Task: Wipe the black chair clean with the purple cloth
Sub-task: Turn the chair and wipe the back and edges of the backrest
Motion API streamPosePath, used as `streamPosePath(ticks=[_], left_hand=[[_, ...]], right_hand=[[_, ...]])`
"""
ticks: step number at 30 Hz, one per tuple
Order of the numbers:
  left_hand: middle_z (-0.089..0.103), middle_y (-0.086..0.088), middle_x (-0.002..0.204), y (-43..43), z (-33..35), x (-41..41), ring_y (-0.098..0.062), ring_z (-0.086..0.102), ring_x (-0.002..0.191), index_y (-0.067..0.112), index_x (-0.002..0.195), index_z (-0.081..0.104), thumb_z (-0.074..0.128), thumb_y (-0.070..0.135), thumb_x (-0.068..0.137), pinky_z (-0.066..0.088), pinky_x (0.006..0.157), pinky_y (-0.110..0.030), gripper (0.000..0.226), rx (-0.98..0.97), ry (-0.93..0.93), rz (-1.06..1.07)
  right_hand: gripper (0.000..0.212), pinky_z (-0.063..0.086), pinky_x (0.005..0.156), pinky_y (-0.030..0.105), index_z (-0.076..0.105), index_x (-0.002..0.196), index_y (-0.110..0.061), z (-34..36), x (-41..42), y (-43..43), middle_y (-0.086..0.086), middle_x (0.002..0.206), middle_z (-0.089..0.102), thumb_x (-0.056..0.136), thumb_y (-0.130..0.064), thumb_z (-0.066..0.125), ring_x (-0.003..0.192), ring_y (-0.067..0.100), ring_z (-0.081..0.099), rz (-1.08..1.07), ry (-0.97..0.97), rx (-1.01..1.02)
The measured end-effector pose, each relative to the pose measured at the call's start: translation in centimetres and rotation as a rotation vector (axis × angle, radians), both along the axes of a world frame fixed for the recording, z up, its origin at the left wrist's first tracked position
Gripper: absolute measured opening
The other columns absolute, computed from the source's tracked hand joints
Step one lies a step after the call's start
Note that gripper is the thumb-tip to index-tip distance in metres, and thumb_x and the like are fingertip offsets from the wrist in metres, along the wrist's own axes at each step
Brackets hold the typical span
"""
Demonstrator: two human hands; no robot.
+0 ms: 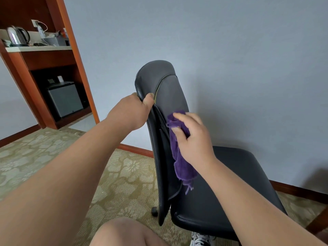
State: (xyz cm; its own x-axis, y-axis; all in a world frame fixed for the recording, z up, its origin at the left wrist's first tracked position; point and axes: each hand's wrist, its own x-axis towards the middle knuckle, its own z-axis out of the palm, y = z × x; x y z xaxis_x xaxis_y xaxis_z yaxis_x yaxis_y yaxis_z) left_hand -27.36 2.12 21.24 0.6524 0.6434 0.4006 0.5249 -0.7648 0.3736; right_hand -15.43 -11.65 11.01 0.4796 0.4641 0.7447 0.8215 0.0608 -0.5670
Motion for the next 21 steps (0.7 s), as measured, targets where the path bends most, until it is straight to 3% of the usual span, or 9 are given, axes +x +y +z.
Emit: streamPosePath(ticks=[3, 7, 12, 17, 21], left_hand=[[0.044, -0.004, 0.075, -0.1, 0.1, 0.0, -0.034, 0.052, 0.079, 0.032, 0.073, 0.029, 0.023, 0.046, 0.101, 0.049, 0.071, -0.043, 0.032, -0.004, -0.009, -0.014], [0.045, -0.007, 0.076, -0.1, 0.0, -0.2, -0.036, 0.055, 0.08, 0.026, 0.076, 0.03, 0.026, 0.041, 0.102, 0.052, 0.073, -0.048, 0.03, -0.011, -0.032, -0.003], [0.047, -0.004, 0.076, -0.5, 0.2, -0.3, -0.03, 0.053, 0.077, 0.03, 0.065, 0.034, 0.023, 0.049, 0.1, 0.044, 0.065, -0.038, 0.041, 0.005, 0.01, 0.006], [0.047, -0.004, 0.075, -0.2, 0.2, -0.2, -0.026, 0.051, 0.072, 0.027, 0.068, 0.037, 0.022, 0.053, 0.099, 0.039, 0.06, -0.035, 0.043, 0.009, 0.052, 0.015], [0.048, -0.004, 0.076, -0.2, 0.1, 0.0, -0.023, 0.052, 0.071, 0.022, 0.073, 0.04, 0.022, 0.056, 0.098, 0.038, 0.058, -0.034, 0.046, 0.023, 0.067, 0.034]], right_hand=[[0.049, 0.041, 0.094, 0.01, 0.052, 0.137, -0.029, -0.4, -1.6, 0.9, -0.015, 0.129, 0.056, 0.092, -0.02, 0.068, 0.114, -0.002, 0.052, 0.053, 0.011, -0.047], [0.029, 0.055, 0.084, 0.034, 0.069, 0.119, -0.009, -4.7, -3.1, 0.9, -0.001, 0.112, 0.057, 0.09, -0.007, 0.069, 0.097, 0.015, 0.061, 0.013, -0.088, -0.017], [0.022, 0.053, 0.089, 0.024, 0.07, 0.115, -0.011, -8.5, -4.0, 0.0, -0.006, 0.116, 0.054, 0.094, -0.012, 0.064, 0.096, 0.009, 0.061, 0.005, -0.001, -0.111], [0.01, 0.046, 0.076, 0.013, 0.065, 0.103, -0.021, -10.2, -5.2, -0.7, -0.018, 0.108, 0.048, 0.093, -0.02, 0.066, 0.086, 0.004, 0.057, -0.029, 0.137, -0.221], [0.018, 0.045, 0.084, 0.01, 0.066, 0.104, -0.02, -9.2, -7.2, 0.4, -0.019, 0.107, 0.05, 0.089, -0.011, 0.071, 0.1, 0.001, 0.057, -0.036, 0.316, -0.025]])
